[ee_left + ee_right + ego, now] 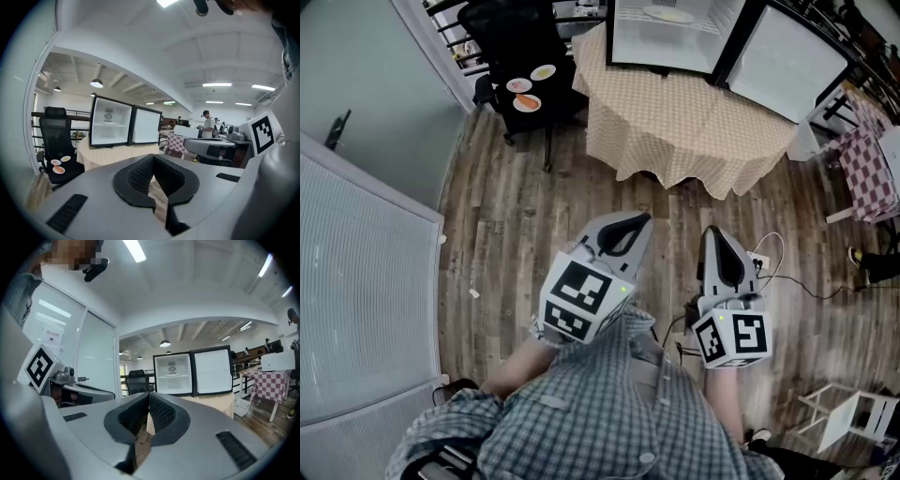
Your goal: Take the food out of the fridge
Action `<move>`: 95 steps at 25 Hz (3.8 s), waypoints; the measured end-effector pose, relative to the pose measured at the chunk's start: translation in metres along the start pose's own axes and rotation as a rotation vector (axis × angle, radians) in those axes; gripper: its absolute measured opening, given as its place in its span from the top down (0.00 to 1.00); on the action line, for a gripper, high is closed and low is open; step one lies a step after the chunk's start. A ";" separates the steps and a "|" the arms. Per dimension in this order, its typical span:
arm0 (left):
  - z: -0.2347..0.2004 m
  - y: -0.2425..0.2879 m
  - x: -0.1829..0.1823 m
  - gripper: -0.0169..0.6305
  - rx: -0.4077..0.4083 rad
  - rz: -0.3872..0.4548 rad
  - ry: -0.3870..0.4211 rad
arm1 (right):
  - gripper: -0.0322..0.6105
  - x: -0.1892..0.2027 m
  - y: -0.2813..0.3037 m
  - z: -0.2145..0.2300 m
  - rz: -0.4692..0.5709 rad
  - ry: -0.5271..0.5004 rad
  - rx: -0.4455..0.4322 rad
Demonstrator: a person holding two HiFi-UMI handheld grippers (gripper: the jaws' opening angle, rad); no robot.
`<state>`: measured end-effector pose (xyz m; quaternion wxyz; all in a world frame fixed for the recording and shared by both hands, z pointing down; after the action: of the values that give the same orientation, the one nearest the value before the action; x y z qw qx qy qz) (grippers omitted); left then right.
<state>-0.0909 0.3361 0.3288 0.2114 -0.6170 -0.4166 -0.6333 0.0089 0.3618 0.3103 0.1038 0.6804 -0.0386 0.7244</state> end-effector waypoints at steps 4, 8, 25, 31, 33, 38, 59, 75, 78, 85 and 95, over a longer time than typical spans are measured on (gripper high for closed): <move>-0.005 -0.008 0.000 0.96 -0.006 0.009 0.011 | 0.93 0.000 0.000 -0.003 0.006 0.010 0.006; -0.013 -0.021 0.002 0.96 -0.005 0.020 -0.002 | 0.93 0.000 0.000 -0.012 0.015 0.008 0.027; -0.033 -0.039 0.013 0.96 0.055 0.027 -0.008 | 0.93 0.020 -0.014 -0.032 -0.020 -0.002 0.123; -0.038 -0.025 0.016 0.96 0.049 0.008 -0.017 | 0.93 0.025 -0.004 -0.013 -0.026 0.011 0.142; -0.041 -0.016 0.014 0.96 0.038 0.007 -0.014 | 0.93 0.024 0.004 -0.006 -0.024 0.002 0.129; -0.052 0.015 -0.001 0.96 0.002 0.024 -0.010 | 0.93 0.019 0.036 0.016 -0.019 -0.040 0.082; -0.101 0.155 -0.082 0.96 -0.167 0.111 -0.035 | 0.93 -0.027 0.172 0.145 0.025 -0.072 -0.088; -0.117 0.206 -0.102 0.96 -0.233 0.094 -0.026 | 0.93 -0.022 0.219 0.175 0.029 -0.112 -0.163; -0.126 0.213 -0.106 0.96 -0.236 0.089 -0.015 | 0.93 -0.020 0.226 0.181 0.024 -0.106 -0.147; -0.152 0.244 -0.112 0.96 -0.183 0.078 -0.023 | 0.93 -0.013 0.259 0.198 -0.010 -0.057 -0.099; -0.215 0.291 -0.138 0.96 -0.135 0.090 -0.056 | 0.93 -0.030 0.331 0.220 -0.023 -0.031 -0.055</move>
<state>0.0274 -0.0315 0.2976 0.1859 -0.6654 -0.3504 -0.6324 0.1587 -0.0071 0.3243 0.1302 0.6889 -0.0526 0.7112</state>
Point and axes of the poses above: the fingertips, and each gripper's own axes: y forward along the fingers, z to its right, x out of its underside, the point moved 1 cm from there along -y, backward along the fingers, and after that the axes turned 3 degrees about x, right-handed, at the moved point
